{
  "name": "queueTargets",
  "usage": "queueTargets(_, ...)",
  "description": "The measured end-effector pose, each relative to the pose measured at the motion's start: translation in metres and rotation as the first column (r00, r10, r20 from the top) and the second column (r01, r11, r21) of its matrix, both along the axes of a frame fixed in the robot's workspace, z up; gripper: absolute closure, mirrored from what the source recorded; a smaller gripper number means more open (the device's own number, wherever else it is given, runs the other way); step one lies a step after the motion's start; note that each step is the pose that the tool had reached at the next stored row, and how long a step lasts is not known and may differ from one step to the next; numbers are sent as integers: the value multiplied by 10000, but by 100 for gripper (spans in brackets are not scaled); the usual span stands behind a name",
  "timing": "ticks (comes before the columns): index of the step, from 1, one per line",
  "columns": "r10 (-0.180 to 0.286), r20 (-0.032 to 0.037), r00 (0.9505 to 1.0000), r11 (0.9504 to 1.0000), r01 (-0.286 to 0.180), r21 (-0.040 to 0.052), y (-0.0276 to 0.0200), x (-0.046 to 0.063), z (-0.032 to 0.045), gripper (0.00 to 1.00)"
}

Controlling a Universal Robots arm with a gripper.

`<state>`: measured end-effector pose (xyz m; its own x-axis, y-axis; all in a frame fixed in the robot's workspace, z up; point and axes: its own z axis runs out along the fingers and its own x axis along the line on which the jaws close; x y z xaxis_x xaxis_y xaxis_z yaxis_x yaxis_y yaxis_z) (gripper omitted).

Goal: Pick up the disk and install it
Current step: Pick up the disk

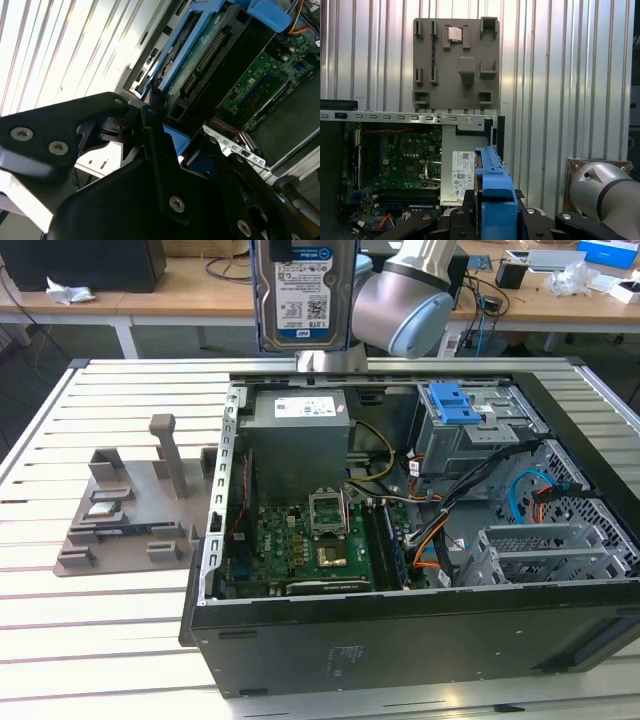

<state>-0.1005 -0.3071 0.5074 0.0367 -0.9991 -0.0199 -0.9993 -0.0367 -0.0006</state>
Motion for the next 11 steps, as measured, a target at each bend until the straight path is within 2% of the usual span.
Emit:
queueTargets(2, -2, -2, 10000, 10000, 2, -1, -12, 18, -3, 63)
queueTargets(11, 0, -1, 10000, 10000, 0, 21, -229, 70, -14, 63)
